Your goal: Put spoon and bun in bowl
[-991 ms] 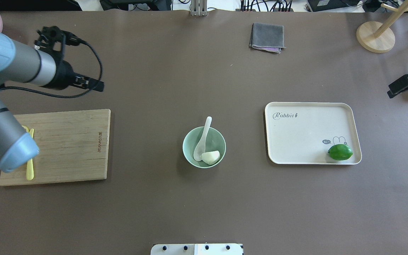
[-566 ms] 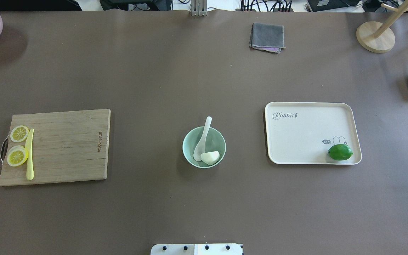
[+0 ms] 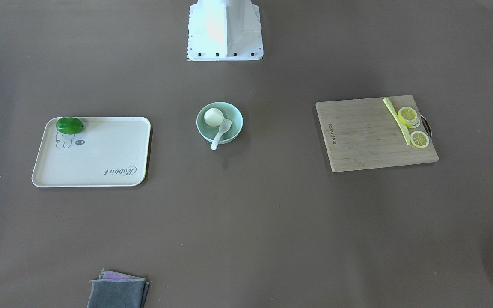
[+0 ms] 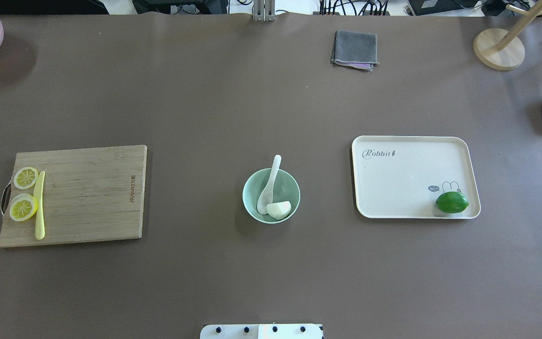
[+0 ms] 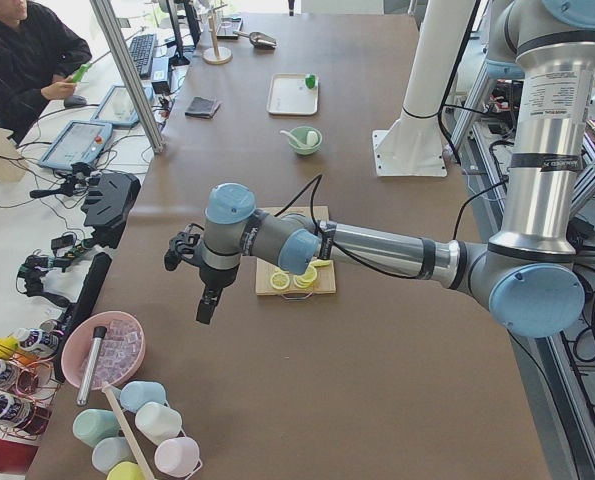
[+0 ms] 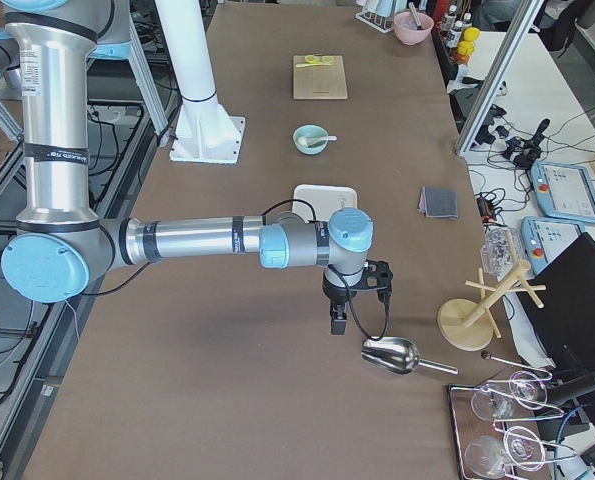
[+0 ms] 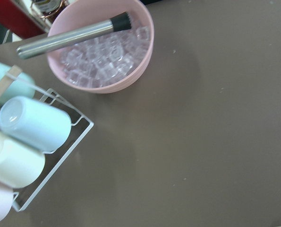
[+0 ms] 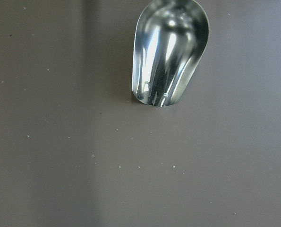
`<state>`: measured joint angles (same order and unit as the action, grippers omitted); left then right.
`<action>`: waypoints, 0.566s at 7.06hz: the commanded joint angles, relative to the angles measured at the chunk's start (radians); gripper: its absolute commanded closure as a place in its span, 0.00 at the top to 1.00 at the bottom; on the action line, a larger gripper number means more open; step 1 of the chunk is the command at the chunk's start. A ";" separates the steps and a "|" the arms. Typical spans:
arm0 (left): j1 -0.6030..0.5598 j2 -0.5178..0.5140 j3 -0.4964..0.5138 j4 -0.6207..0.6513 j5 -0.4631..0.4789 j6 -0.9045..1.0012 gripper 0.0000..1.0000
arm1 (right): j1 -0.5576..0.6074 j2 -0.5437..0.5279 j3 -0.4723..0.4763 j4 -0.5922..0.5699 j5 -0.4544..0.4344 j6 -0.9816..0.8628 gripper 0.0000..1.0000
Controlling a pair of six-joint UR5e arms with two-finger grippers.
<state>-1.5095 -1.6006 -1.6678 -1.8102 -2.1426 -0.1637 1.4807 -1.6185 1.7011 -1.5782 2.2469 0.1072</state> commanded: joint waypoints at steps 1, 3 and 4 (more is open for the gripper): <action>-0.012 0.057 0.010 0.005 -0.016 0.001 0.98 | 0.013 -0.011 -0.009 -0.011 0.002 -0.009 1.00; -0.044 0.096 0.008 0.009 -0.137 -0.005 0.98 | 0.013 -0.008 -0.012 -0.042 0.000 -0.006 1.00; -0.046 0.096 0.013 0.011 -0.137 -0.008 0.98 | 0.012 -0.008 -0.011 -0.043 0.000 -0.001 1.00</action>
<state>-1.5461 -1.5130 -1.6578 -1.8013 -2.2602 -0.1683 1.4931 -1.6266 1.6900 -1.6134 2.2474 0.1021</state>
